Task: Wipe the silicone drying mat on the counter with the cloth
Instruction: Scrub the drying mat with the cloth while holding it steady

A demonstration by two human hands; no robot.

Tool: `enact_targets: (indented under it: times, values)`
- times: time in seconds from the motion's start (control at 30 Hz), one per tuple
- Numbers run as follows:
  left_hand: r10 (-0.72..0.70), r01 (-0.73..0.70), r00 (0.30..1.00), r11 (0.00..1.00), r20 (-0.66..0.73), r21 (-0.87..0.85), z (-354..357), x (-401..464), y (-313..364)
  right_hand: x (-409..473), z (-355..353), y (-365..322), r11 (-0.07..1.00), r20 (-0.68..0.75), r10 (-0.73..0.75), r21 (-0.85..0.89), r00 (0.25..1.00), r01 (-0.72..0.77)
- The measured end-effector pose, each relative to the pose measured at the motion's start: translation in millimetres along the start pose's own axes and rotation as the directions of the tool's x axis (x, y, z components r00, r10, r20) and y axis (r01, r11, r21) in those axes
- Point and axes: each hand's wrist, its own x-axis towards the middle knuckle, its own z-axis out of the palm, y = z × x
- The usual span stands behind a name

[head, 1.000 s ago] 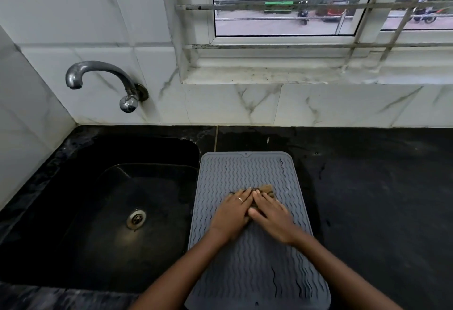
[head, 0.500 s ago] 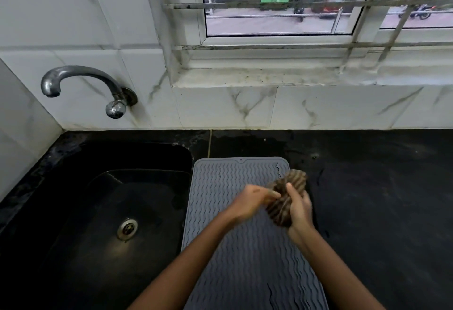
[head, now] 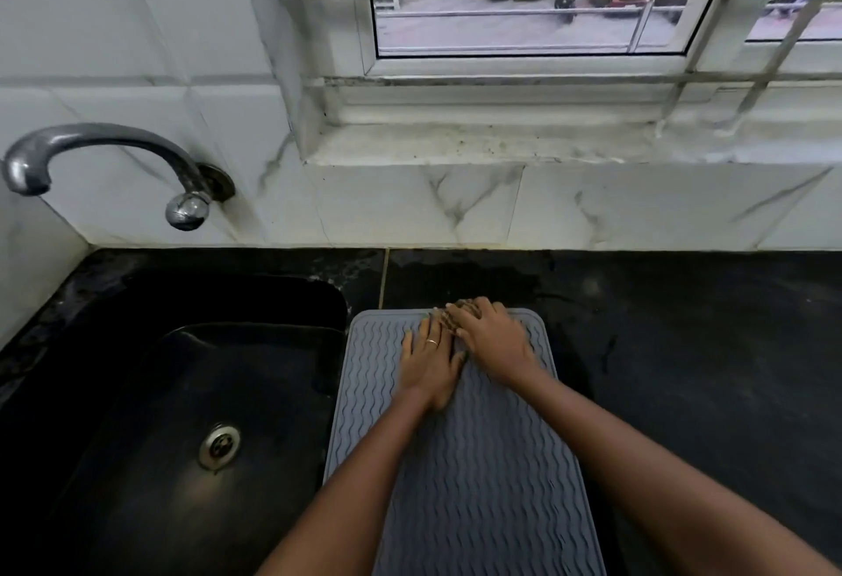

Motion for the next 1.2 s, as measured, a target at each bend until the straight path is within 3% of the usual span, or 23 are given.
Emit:
enact_targets:
  times: [0.13, 0.3, 0.6, 0.77, 0.9, 1.1, 1.2]
  values:
    - [0.005, -0.005, 1.0, 1.0, 0.001, 0.021, 0.8, 0.1, -1.5, 12.1, -11.4, 29.3, 0.963, 0.088, -0.212, -0.153, 0.973, 0.223]
    - [-0.009, 0.009, 1.0, 1.0, 0.014, 0.03, -0.5, 0.0, -0.5, 22.6, -27.0, 45.2, 0.941, 0.139, -0.236, -0.214, 0.962, 0.262]
    - [-0.003, 0.001, 1.0, 0.999, 0.031, 0.052, -0.5, -0.2, -1.5, 1.4, -70.7, 114.2, 0.913, 0.289, -0.17, -0.313, 0.942, 0.261]
    - [-0.013, 0.009, 0.998, 0.997, 0.06, 0.071, -2.6, -0.1, 0.7, 22.0, -85.8, 99.6, 0.921, 0.41, -0.14, -0.279, 0.901, 0.27]
    - [-0.018, 0.013, 0.998, 0.997, 0.066, 0.071, -4.1, -0.5, 1.0, 26.5, -74.6, 72.1, 0.96, 0.295, -0.19, -0.143, 0.936, 0.24]
    - [0.016, -0.018, 0.996, 1.0, 0.084, 0.026, -12.6, -2.8, 0.2, 11.5, -62.0, 91.0, 0.926, 0.355, -0.074, -0.323, 0.932, 0.197]
    - [0.056, -0.05, 0.993, 0.997, 0.107, -0.063, -27.6, -4.1, -6.6, 26.5, -79.1, 92.5, 0.882, 0.507, 0.014, -0.412, 0.862, 0.228]
